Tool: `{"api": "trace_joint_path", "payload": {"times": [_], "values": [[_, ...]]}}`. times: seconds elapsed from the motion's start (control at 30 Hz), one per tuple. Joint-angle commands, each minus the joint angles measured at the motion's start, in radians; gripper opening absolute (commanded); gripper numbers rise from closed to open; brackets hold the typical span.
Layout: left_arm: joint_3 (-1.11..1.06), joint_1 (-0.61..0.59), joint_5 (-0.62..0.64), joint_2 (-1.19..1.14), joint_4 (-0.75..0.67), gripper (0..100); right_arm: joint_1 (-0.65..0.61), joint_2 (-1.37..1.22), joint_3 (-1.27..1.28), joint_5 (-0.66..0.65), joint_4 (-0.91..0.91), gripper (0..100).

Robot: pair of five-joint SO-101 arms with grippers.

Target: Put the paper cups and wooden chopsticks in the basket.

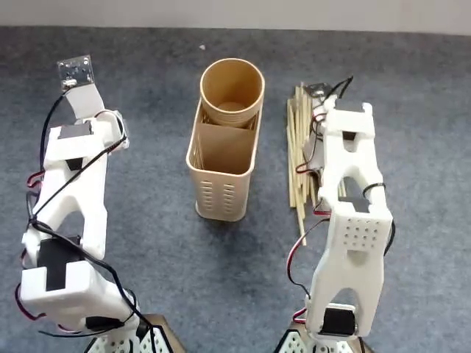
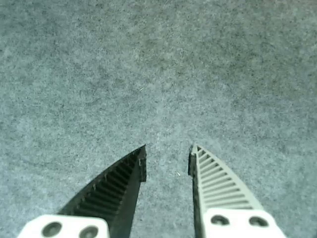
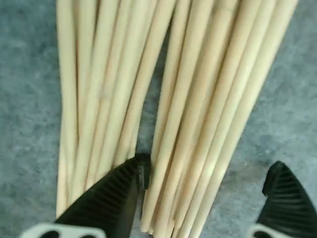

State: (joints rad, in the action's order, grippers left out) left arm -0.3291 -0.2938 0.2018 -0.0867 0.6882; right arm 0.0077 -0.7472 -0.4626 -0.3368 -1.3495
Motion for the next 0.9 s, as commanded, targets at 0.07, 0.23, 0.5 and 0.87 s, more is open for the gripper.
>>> {"api": "trace_joint_path", "payload": {"times": [0.07,0.23,0.5,0.87], "values": [[0.005,0.018,0.002,0.004,-0.018,17,-0.03,-0.035,-0.051,0.025,-0.047,26.8],[0.005,0.019,0.002,0.004,-0.018,17,-0.027,-0.039,-0.051,0.021,-0.05,7.5],[0.005,0.022,0.002,0.002,-0.018,17,-0.025,-0.038,-0.174,0.021,-0.105,0.4],[0.005,0.022,0.002,0.002,-0.018,17,-0.035,-0.047,-0.4,0.026,-0.346,8.0]]}}
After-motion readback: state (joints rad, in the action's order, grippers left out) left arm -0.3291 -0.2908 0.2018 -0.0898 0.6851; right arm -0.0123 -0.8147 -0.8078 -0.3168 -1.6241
